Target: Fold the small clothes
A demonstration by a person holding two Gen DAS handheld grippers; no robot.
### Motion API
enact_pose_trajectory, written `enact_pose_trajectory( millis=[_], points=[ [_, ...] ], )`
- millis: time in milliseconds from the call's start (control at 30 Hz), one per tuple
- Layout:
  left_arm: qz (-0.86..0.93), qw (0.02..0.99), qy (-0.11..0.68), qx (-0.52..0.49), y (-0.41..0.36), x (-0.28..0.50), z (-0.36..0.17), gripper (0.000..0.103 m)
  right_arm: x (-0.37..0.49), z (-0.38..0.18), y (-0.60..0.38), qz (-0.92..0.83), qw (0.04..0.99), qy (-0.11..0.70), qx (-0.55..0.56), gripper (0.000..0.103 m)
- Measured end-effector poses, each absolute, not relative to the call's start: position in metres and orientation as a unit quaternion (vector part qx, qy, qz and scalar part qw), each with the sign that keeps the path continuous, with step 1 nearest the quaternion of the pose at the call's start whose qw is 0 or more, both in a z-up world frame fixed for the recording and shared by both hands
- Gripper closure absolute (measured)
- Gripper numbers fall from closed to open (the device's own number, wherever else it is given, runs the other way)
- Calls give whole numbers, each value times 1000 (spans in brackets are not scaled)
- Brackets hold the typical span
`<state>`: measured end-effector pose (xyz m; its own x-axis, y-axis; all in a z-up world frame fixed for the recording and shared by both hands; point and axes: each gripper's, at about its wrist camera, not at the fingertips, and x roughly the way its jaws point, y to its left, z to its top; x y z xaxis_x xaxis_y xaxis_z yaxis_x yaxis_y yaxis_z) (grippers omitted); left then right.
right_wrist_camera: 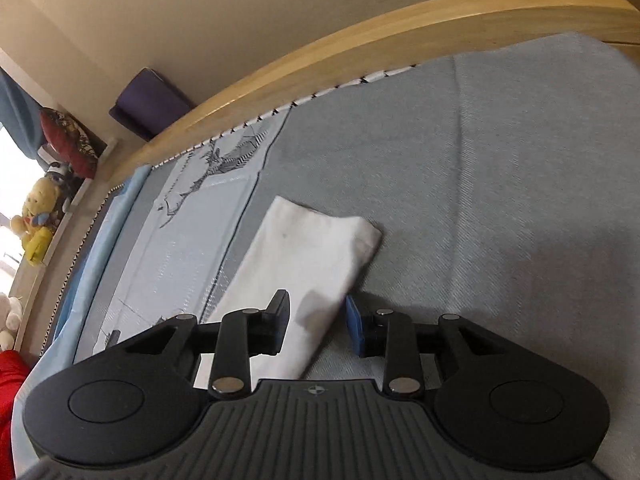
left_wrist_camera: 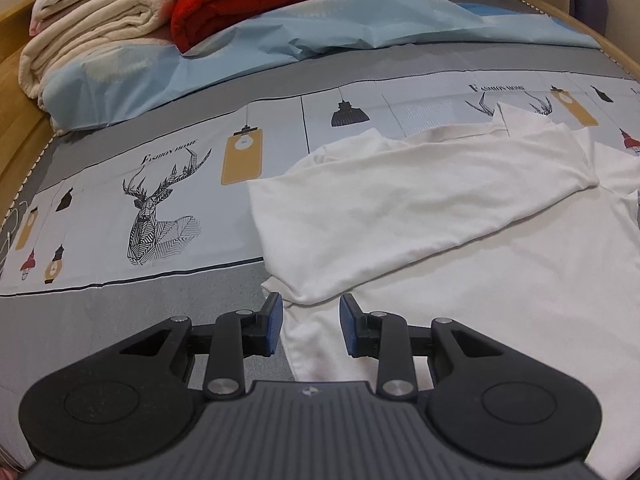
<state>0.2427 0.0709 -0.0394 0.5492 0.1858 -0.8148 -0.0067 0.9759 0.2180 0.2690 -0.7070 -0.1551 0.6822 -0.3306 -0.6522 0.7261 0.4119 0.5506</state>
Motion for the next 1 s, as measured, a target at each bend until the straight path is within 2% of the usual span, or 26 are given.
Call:
enact_pose_trajectory(
  millis=[33,67,367,633,867,1000],
  points=[
    [55,875,472,96,71,244,-40,69,270,-155,-707,-326,810,224,433,81],
    [55,875,472,97,71,244,-40,69,272,-154,-707,-327,811,220,433,100],
    [54,884,458,75,82,242,-28,69,301,-83,-639,-273,887,170,331,100],
    [52,889,452,55,95,236,-19,69,342,-27,-462,-76,956,199,203,100],
    [64,888,456,12,120,228,-14,69,341,-7,-240,192,938,247,146,100],
    [71,880,470,-11,136,225,-17,69,325,-33,-136,360,845,380,109,97]
  ],
)
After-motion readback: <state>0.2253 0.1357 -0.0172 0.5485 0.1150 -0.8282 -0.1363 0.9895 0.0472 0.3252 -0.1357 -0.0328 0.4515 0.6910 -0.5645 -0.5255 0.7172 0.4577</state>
